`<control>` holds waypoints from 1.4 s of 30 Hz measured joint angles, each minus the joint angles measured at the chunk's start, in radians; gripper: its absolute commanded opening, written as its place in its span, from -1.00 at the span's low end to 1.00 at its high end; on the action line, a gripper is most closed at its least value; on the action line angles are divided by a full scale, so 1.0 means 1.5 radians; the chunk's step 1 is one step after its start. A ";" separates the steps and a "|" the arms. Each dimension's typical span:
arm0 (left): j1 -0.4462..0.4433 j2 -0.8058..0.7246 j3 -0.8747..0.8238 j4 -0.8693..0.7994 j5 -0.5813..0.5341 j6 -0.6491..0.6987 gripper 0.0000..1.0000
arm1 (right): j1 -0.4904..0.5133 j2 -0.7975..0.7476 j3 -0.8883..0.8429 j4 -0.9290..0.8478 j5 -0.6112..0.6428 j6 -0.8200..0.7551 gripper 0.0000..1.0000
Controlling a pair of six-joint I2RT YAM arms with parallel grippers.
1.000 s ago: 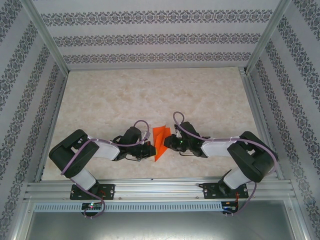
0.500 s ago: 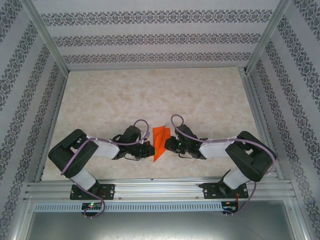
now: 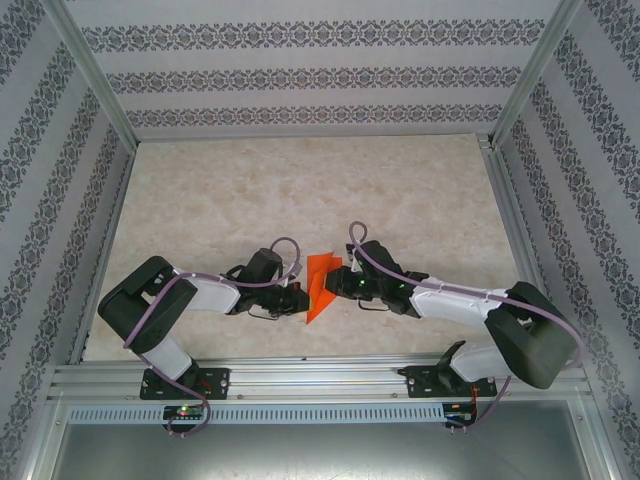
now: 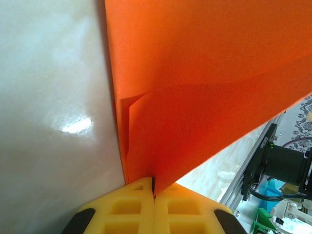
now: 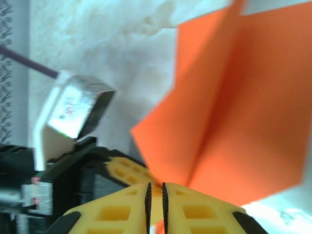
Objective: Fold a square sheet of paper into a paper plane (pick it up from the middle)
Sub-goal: Fourth fold the wing at the center of the table.
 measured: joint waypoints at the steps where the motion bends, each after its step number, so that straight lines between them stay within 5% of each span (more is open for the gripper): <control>1: 0.000 0.001 -0.001 0.002 0.000 -0.001 -1.00 | 0.000 0.010 0.008 0.008 -0.008 -0.001 -0.68; 12: 0.001 0.002 -0.002 0.004 0.003 -0.006 -1.00 | -0.002 0.152 0.040 0.084 -0.056 0.009 -0.71; 26: 0.001 -0.037 -0.002 -0.052 -0.028 0.005 -0.68 | -0.002 0.180 0.040 0.109 -0.064 0.019 -0.72; 42: 0.001 -0.042 -0.002 -0.071 -0.045 0.007 -1.00 | -0.017 0.185 0.040 0.115 -0.064 0.021 -0.70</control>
